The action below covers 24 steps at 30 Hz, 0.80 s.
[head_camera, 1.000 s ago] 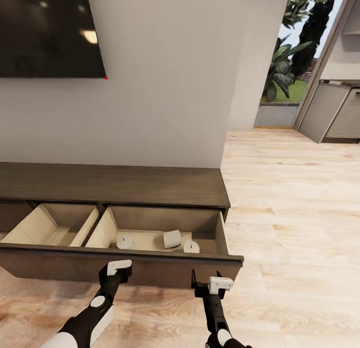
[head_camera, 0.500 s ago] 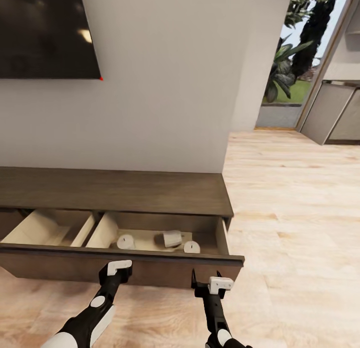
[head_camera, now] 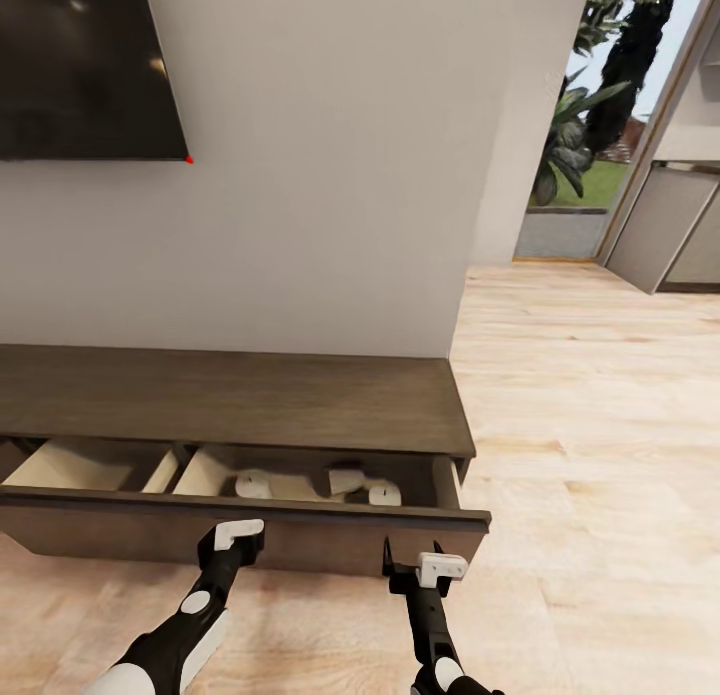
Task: Place each of the two pumpkins and all three candles from the living room inside a cabinet in the living room (use any cabinet), then make sure every cabinet is closed, and position the cauldron so it is next to a table in the living room.
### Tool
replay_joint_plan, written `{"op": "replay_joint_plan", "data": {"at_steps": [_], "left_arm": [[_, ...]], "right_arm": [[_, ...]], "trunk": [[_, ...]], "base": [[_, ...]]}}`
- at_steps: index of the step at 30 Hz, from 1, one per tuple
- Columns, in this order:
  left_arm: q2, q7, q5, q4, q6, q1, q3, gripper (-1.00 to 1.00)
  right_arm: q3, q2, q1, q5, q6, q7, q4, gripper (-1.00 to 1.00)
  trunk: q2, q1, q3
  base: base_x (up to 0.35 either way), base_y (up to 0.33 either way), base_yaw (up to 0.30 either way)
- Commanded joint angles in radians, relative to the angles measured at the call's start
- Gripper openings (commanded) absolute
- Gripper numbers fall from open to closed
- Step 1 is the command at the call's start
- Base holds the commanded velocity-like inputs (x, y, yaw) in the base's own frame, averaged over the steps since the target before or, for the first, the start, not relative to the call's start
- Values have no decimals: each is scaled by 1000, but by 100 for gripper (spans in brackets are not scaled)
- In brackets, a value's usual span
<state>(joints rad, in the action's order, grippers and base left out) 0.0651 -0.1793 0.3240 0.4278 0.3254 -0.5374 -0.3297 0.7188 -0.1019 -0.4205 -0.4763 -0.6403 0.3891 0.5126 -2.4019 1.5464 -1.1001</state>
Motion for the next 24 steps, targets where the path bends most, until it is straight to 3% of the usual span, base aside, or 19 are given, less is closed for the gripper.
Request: {"op": "replay_joint_plan", "data": {"at_steps": [1,24], "left_arm": [[2,-8,6,0,4,-1,-6,100],[2,-8,6,0,4,-1,-6,100]], "right_arm": [[8,1,-1,-5,-4,8,0,100],[8,1,-1,-5,-4,8,1,100]], "trunk": [[0,0,-1],[0,0,-1]], "base": [[138,0,0],[88,0,0]]}}
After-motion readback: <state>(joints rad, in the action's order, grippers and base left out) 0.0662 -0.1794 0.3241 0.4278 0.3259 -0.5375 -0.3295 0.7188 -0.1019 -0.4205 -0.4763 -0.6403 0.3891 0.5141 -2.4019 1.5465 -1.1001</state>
